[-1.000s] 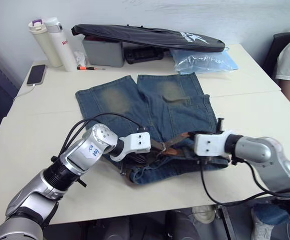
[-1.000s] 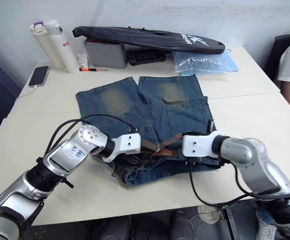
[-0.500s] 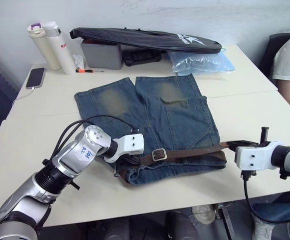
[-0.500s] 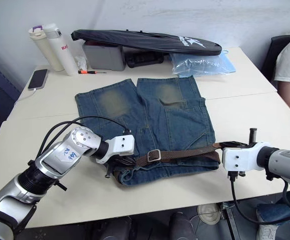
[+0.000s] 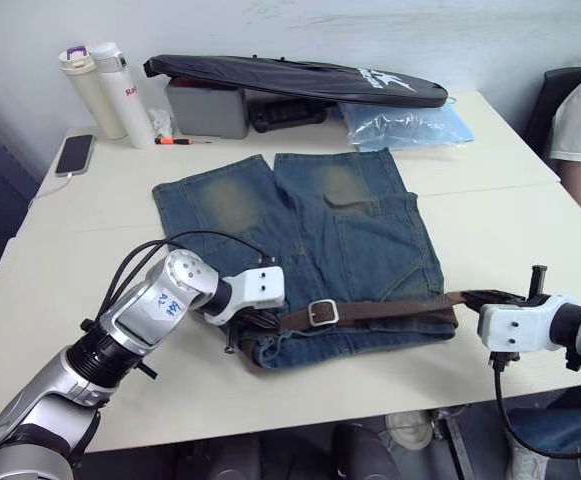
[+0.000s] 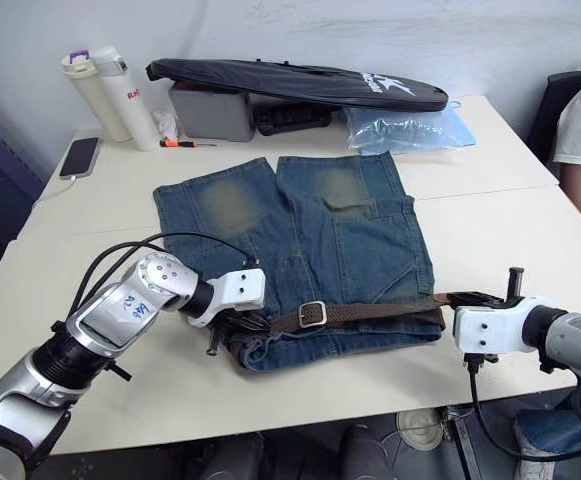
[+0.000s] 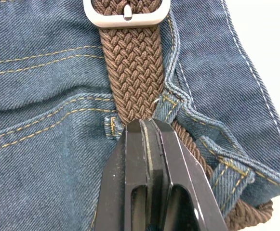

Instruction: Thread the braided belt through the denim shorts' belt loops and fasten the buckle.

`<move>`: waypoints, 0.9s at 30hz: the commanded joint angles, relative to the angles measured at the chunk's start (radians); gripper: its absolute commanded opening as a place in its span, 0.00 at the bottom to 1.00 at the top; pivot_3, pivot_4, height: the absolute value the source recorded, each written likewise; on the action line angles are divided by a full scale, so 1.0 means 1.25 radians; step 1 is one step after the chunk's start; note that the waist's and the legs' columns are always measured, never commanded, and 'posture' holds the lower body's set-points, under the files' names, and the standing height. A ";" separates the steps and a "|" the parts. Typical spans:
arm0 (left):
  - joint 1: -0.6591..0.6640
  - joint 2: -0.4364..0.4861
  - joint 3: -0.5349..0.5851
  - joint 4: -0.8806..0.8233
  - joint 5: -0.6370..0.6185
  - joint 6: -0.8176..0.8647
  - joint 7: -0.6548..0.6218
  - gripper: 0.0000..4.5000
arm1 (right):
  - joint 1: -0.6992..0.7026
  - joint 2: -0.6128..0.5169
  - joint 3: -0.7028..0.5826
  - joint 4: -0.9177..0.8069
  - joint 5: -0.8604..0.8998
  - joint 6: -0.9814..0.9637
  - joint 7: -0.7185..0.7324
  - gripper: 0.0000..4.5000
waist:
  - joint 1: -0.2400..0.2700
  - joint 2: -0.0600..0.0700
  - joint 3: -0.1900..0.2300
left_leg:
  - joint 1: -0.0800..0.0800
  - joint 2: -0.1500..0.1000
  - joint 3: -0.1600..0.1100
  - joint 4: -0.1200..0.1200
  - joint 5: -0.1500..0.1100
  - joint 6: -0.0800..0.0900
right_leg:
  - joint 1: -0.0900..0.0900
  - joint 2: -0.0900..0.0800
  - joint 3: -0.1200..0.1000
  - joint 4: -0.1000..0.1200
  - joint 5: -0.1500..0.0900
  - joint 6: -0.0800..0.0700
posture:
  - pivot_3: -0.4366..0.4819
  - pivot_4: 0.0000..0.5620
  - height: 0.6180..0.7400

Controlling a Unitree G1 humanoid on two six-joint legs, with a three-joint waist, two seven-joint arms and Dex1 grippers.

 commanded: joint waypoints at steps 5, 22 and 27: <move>-0.021 0.046 0.080 0.022 -0.064 -0.023 -0.088 0.00 | 0.013 -0.008 -0.048 0.006 0.035 0.002 0.014 0.59 | 0.000 0.000 0.000 | 0.000 0.000 0.000 0.000 0.000 0.000 | 0.000 0.000 0.000 0.000 0.000 0.000 | 0.48 0.27 1.00; 0.135 0.147 0.490 -0.030 -0.400 0.156 -0.121 0.41 | -0.108 0.006 -0.188 -0.098 0.661 0.658 0.205 1.00 | -0.002 0.001 0.001 | 0.000 0.001 -0.001 -0.001 0.000 0.000 | 0.000 0.000 -0.001 0.000 0.000 0.000 | 0.48 0.27 1.00; 0.314 0.075 0.694 -0.095 -0.496 0.193 -0.012 0.93 | -0.139 0.058 -0.190 -0.119 0.752 0.773 0.162 1.00 | -0.001 0.002 0.001 | 0.001 0.001 -0.001 -0.002 -0.001 -0.001 | 0.000 -0.001 -0.001 -0.001 0.000 0.000 | 0.48 0.27 1.00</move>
